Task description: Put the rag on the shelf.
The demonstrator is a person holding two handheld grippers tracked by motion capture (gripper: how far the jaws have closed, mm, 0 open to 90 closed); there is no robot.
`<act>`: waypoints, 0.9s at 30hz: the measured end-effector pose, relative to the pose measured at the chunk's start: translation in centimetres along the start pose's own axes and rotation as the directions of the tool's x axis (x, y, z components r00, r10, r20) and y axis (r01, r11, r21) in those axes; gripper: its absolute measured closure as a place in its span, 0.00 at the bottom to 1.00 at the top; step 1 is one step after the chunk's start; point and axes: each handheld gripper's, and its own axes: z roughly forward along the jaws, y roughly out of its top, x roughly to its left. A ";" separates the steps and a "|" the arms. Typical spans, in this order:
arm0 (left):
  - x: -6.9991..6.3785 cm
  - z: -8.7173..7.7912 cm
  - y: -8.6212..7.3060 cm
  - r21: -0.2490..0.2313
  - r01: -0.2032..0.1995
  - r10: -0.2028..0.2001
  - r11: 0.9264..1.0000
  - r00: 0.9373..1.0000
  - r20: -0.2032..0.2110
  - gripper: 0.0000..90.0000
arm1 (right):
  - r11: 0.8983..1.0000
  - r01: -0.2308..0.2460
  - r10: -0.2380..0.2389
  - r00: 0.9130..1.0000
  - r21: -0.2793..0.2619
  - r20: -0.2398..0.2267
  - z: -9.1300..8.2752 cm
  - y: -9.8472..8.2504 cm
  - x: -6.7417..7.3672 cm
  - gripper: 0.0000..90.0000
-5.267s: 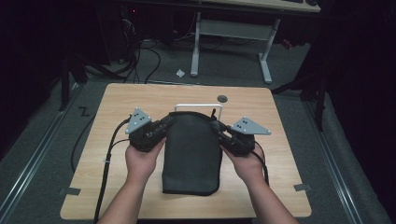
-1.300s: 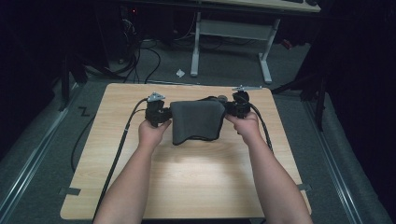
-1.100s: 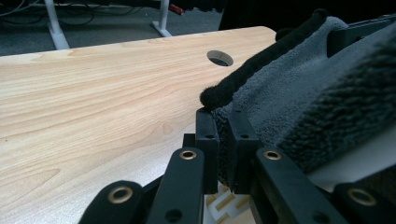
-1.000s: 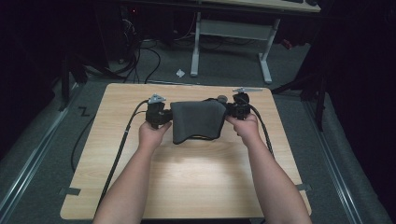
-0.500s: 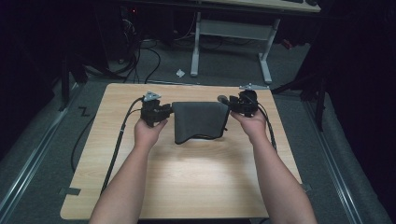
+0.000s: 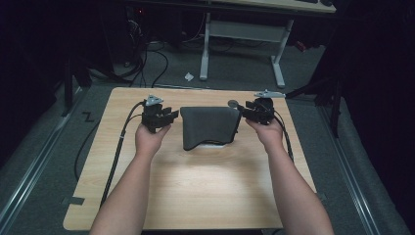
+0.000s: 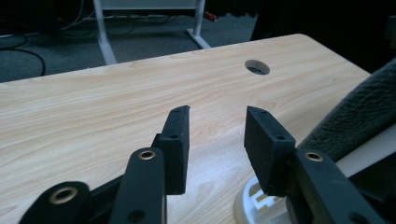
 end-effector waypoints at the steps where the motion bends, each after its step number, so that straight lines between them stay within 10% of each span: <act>1: 0.1 -0.1 -0.1 -0.008 0.010 -0.010 1.000 1.000 -0.001 0.65 | 1.000 -0.002 0.002 1.000 0.005 0.004 0.0 -0.1 0.0 0.59; 14: 0.9 -2.4 -2.0 0.024 0.005 -0.004 1.000 1.000 -0.030 0.60 | 1.000 -0.003 0.003 1.000 0.003 0.013 -1.1 -1.8 0.2 0.57; 27: -0.3 -5.7 -6.2 0.021 0.033 -0.034 0.999 0.999 0.033 0.56 | 0.994 0.098 -0.096 0.994 -0.050 0.046 -4.9 -3.8 2.4 0.62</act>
